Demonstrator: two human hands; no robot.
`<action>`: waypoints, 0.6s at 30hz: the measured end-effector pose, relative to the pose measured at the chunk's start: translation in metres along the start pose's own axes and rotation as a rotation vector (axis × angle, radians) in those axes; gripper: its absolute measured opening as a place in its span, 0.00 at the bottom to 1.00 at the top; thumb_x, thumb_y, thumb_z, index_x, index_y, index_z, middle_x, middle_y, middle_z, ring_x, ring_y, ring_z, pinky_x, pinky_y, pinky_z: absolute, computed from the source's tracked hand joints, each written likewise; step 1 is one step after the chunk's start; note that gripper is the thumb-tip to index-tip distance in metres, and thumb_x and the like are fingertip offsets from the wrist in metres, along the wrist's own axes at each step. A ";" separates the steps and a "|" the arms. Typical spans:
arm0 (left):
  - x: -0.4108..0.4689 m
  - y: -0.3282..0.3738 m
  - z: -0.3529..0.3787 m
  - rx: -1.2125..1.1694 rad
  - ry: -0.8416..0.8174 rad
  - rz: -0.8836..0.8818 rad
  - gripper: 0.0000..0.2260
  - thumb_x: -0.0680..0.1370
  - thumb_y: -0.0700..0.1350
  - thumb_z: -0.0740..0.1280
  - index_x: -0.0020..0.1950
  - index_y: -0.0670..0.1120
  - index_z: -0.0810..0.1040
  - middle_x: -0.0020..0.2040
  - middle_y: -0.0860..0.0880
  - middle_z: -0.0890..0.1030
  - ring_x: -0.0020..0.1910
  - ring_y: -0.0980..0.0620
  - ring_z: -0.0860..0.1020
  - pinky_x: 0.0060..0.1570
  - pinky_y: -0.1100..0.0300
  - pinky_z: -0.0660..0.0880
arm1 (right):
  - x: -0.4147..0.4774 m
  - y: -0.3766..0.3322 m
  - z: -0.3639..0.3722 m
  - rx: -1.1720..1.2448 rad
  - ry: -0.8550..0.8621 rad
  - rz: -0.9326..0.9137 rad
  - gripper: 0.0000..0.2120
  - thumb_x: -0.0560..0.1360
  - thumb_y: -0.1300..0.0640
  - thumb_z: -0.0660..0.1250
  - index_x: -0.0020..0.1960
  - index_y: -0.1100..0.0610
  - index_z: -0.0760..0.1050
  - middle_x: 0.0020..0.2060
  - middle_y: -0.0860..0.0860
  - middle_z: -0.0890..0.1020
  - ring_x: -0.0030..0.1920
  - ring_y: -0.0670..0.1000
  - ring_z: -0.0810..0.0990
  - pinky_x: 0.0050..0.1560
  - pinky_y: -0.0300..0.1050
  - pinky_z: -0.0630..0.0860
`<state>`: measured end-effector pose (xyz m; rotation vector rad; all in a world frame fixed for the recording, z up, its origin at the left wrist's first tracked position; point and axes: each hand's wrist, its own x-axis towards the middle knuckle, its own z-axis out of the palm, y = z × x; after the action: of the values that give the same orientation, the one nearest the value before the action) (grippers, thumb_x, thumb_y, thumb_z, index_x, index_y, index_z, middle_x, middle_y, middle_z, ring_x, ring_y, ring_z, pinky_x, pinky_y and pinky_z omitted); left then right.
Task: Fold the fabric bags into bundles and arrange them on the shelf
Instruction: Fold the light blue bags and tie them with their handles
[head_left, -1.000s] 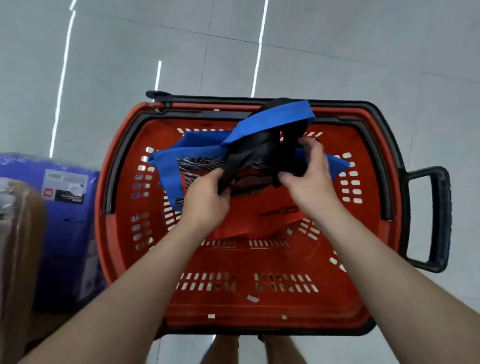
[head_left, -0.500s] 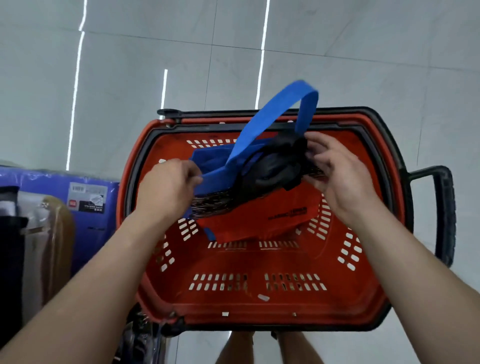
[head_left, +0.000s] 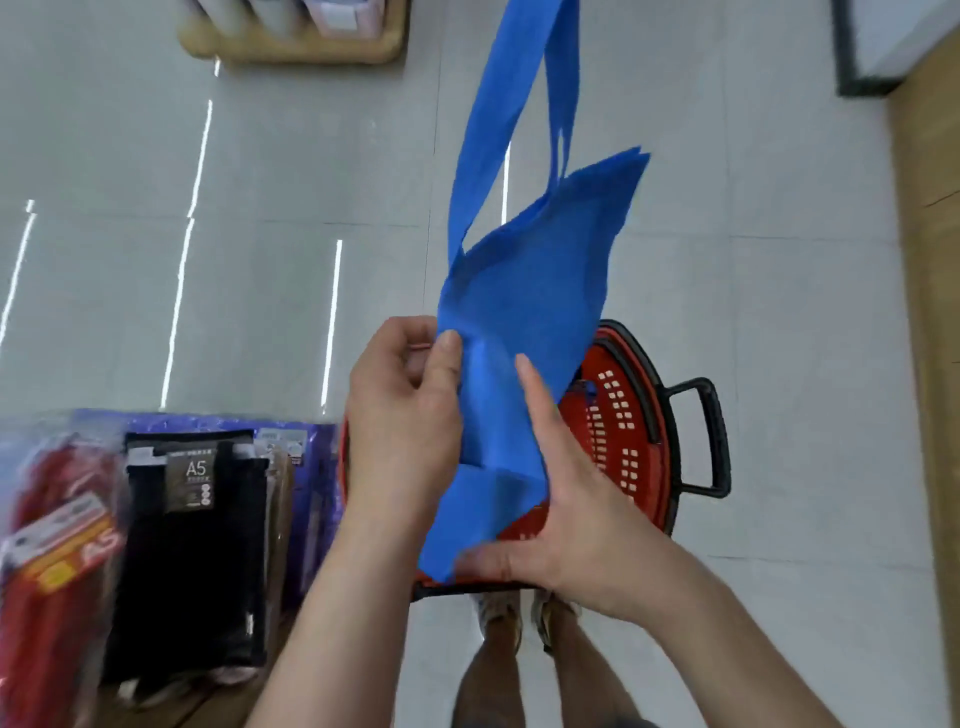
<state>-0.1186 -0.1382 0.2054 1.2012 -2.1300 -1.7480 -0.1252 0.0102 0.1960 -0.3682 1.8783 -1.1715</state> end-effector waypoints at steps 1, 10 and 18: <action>-0.010 0.017 0.000 -0.096 -0.019 -0.049 0.03 0.79 0.47 0.66 0.46 0.51 0.77 0.37 0.44 0.83 0.36 0.47 0.80 0.36 0.46 0.77 | -0.010 -0.011 0.008 0.004 0.126 -0.037 0.55 0.67 0.46 0.78 0.72 0.25 0.37 0.75 0.33 0.55 0.73 0.35 0.58 0.71 0.40 0.63; -0.100 0.098 -0.052 -0.189 -0.342 0.166 0.25 0.74 0.26 0.59 0.59 0.53 0.79 0.59 0.52 0.82 0.63 0.54 0.77 0.63 0.50 0.74 | -0.098 -0.108 -0.085 0.427 0.562 -0.132 0.17 0.83 0.61 0.57 0.68 0.49 0.73 0.56 0.39 0.82 0.58 0.40 0.80 0.56 0.38 0.77; -0.171 0.039 -0.068 0.639 -0.206 0.457 0.31 0.70 0.48 0.71 0.71 0.64 0.67 0.75 0.51 0.67 0.75 0.50 0.61 0.73 0.52 0.58 | -0.153 -0.144 -0.172 0.870 0.328 -0.001 0.16 0.81 0.60 0.58 0.67 0.56 0.74 0.57 0.51 0.83 0.54 0.53 0.83 0.50 0.50 0.81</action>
<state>0.0153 -0.0803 0.3237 0.5417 -2.9134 -1.0649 -0.1997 0.1325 0.4263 0.3239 1.4259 -1.9888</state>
